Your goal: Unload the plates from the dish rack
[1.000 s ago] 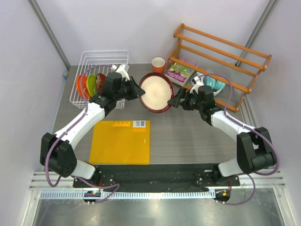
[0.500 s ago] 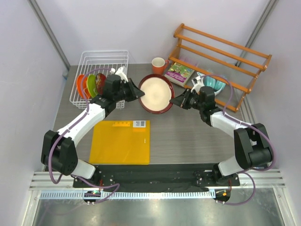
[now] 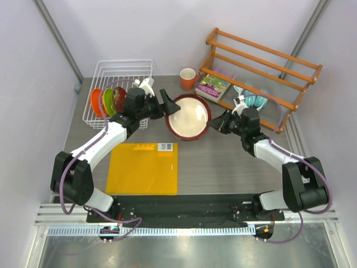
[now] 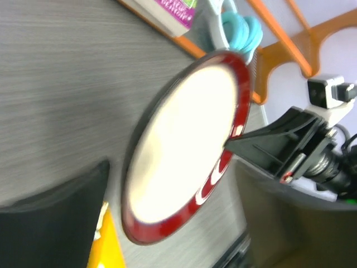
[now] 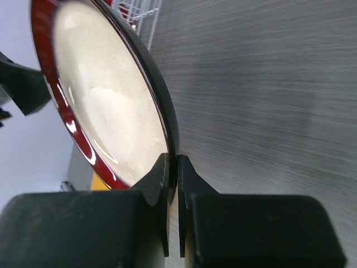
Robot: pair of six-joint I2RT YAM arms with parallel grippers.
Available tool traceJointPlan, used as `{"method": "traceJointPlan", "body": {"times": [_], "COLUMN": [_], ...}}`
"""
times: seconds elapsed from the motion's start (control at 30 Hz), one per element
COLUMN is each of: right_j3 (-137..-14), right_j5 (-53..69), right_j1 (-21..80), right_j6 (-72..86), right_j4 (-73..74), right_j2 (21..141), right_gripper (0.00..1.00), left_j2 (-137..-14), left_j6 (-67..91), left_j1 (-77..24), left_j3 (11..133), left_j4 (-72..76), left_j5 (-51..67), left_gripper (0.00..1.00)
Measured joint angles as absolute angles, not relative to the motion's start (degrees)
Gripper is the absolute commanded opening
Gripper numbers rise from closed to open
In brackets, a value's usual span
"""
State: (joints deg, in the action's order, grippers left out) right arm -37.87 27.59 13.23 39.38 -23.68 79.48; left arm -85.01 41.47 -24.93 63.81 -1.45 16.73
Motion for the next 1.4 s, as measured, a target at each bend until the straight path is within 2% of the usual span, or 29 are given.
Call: {"method": "traceJointPlan", "body": {"times": [0.17, 0.4, 0.9, 1.3, 1.4], "right_j3": [-35.7, -34.9, -34.9, -35.0, -35.7], "right_j5": [24.1, 19.2, 19.0, 19.6, 19.4], "right_j1": [9.4, 3.9, 2.7, 2.5, 2.5], "right_j6": [35.7, 32.0, 30.8, 32.8, 33.4], "right_j4": [-14.9, -6.1, 4.6, 3.9, 3.7], "right_j2": [73.9, 70.8, 72.2, 79.7, 81.7], "right_gripper": [0.01, 0.01, 0.01, 0.01, 0.14], "left_j2": [-84.6, -82.7, -78.5, -80.6, -80.6], "left_j6": [39.6, 34.7, 24.8, 24.8, 24.8], "left_j1": [-25.6, -25.7, -25.8, -24.2, -24.1], "left_j3": [63.9, 64.0, 64.7, 68.6, 68.6], "left_j4": [0.2, -3.1, -12.4, -16.4, -16.6], "left_j5": [15.6, 8.3, -23.9, -27.9, -28.6], "left_gripper": [0.99, 1.00, 0.99, 1.00, 0.99]}}
